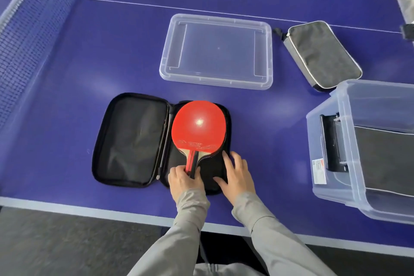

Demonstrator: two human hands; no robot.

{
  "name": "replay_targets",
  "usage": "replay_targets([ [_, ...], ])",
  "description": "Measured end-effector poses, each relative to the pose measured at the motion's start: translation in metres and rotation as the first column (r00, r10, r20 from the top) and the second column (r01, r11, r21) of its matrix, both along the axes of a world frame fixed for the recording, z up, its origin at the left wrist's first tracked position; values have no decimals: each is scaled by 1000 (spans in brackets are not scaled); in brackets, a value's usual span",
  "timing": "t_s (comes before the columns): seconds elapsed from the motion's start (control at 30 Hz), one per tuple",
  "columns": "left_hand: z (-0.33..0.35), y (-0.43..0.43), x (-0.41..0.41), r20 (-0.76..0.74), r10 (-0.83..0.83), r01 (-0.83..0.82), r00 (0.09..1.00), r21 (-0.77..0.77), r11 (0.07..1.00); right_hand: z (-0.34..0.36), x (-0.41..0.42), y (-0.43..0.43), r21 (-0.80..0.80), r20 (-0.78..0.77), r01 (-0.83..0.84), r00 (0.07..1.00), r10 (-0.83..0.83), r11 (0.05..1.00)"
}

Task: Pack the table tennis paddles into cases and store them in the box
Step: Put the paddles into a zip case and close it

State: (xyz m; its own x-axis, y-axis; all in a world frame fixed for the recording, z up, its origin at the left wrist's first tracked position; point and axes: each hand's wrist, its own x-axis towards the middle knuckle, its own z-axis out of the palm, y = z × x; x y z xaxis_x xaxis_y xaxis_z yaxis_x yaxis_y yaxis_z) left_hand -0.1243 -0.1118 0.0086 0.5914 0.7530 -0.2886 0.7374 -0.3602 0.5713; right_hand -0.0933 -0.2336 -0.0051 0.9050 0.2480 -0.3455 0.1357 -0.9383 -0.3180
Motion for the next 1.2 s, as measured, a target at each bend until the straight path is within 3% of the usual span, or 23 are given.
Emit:
replay_targets([
  [0.4,-4,-3,7,-45,24,-28,999,-103,994,0,-4,-8,41,-30,-51,998,52,998],
  [0.57,10,8,2,-90,-105,81,990,-241,967,3,-4,-8,2,-26,-78,997,78,997],
  [0.67,22,29,-6,3,-132,123,991,-377,918,5,-5,-7,-16,-27,-72,997,72,997],
  [0.7,26,43,-10,70,-99,118,993,-378,918,6,-6,-7,-18,-32,-70,997,69,997],
  [0.77,31,81,-17,152,-35,69,988,-227,972,7,-7,-8,-21,-49,-65,997,64,998],
  [0.83,31,129,-24,87,83,-82,993,-23,996,8,-8,-8,-19,-64,-56,996,54,998],
  [0.9,26,177,-29,-6,221,-220,975,76,973,9,-9,-8,-23,-74,-44,996,42,999],
  [1.03,16,234,-35,-175,192,-192,966,19,981,10,-11,-5,-54,-88,-34,996,29,998],
  [1.13,14,241,-40,-127,19,-23,992,-28,999,11,-11,-2,-56,-96,-20,995,14,998],
  [1.2,18,242,-44,-27,-3,0,1000,-107,994,12,-11,-1,-56,-101,-4,995,-1,998],
])
